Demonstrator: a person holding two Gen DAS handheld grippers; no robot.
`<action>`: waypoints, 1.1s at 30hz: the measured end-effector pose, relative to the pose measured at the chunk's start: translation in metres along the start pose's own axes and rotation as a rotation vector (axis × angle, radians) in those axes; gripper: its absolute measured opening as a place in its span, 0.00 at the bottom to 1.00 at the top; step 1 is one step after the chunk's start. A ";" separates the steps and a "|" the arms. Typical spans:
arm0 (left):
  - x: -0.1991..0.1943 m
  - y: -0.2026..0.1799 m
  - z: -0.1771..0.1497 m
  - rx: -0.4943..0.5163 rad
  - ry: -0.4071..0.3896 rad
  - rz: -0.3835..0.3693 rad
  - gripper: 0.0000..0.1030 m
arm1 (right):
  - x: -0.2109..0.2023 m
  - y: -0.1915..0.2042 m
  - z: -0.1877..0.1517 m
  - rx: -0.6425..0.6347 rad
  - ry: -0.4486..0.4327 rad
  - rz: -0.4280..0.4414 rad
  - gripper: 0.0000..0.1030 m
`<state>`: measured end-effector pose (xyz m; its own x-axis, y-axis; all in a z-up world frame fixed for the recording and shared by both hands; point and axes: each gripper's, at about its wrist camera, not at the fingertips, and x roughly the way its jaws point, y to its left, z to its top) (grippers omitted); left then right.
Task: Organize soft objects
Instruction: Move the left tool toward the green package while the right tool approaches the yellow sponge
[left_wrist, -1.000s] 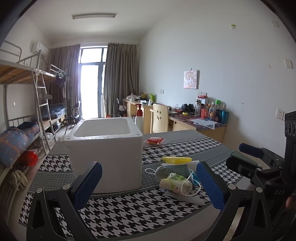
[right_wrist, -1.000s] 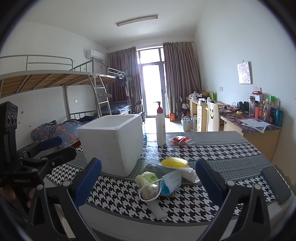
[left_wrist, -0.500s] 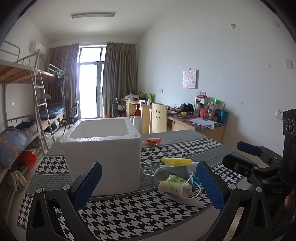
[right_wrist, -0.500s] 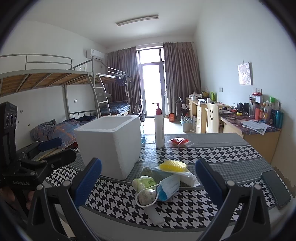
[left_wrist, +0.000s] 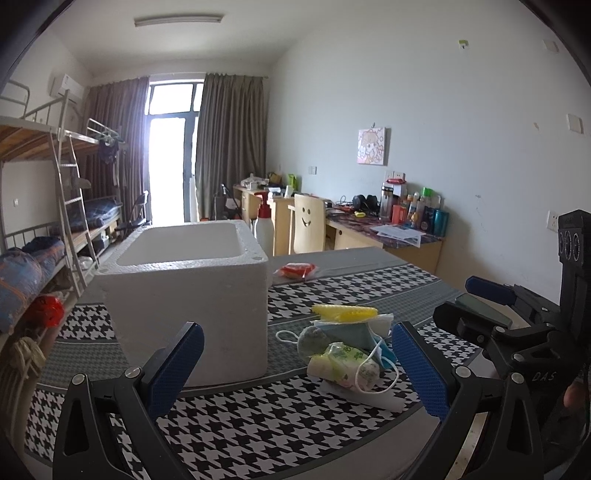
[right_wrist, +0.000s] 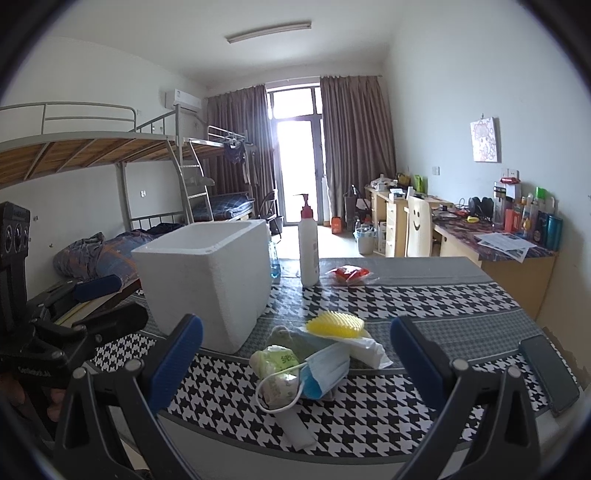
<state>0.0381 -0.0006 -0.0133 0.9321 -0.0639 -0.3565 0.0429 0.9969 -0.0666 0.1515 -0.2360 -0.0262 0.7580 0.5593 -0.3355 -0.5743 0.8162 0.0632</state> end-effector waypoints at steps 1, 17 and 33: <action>0.002 0.000 0.000 0.001 0.003 -0.002 0.99 | 0.001 0.000 -0.001 0.000 0.004 -0.005 0.99; 0.034 -0.007 -0.008 0.012 0.092 -0.027 0.99 | 0.018 -0.012 -0.006 0.013 0.051 -0.041 0.99; 0.073 -0.012 -0.020 -0.002 0.197 -0.075 0.99 | 0.040 -0.028 -0.013 0.033 0.117 -0.066 0.99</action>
<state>0.0986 -0.0180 -0.0570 0.8382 -0.1457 -0.5256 0.1085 0.9889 -0.1010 0.1941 -0.2383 -0.0539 0.7512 0.4853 -0.4473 -0.5126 0.8560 0.0679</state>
